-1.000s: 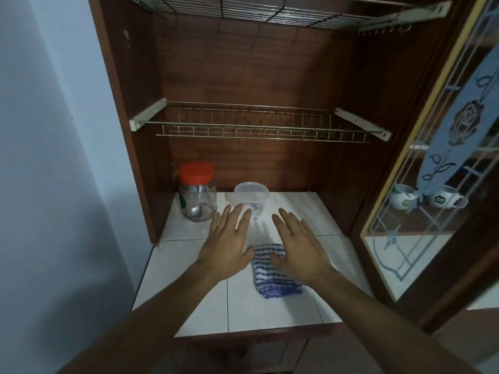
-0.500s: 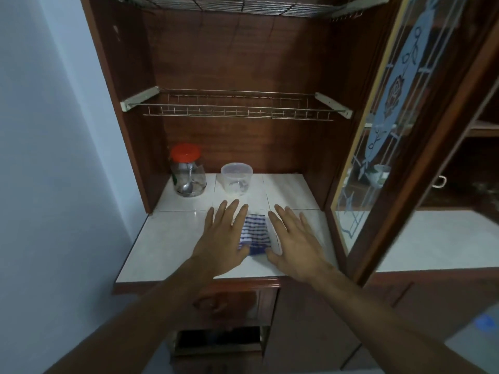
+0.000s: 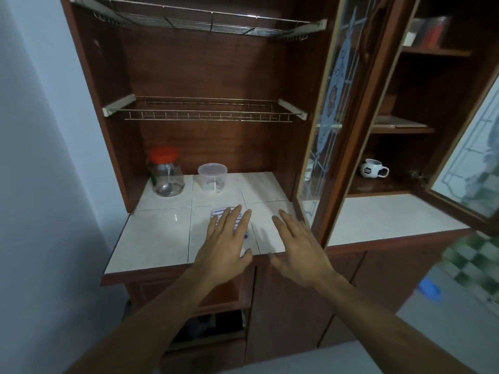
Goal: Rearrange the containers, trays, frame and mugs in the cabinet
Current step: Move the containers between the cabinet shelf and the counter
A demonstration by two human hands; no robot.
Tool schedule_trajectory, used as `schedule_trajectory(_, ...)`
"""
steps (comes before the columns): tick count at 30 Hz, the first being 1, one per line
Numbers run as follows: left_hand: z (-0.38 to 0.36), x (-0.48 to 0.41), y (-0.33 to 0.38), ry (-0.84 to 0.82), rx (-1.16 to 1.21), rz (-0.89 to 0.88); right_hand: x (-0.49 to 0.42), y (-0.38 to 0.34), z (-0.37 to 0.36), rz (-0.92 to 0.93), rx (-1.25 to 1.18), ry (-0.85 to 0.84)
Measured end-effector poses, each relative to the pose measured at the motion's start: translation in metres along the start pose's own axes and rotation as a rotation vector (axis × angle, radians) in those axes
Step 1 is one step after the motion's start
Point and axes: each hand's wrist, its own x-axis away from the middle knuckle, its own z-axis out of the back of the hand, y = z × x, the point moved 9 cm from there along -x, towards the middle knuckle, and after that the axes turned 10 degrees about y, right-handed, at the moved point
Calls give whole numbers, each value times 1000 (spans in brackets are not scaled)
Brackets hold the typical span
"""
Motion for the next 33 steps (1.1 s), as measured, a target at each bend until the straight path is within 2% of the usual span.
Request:
schedule_trajectory(6,5,21,31,-72,14,-9,37,6,21,-27,47,-1)
schedule_trajectory(13,12,20,73,-63,28,-13,58,28,47,-37,50,48)
schedule_trajectory(33,-1,-18,251,28,47,3,126,179,123,3,56,-2)
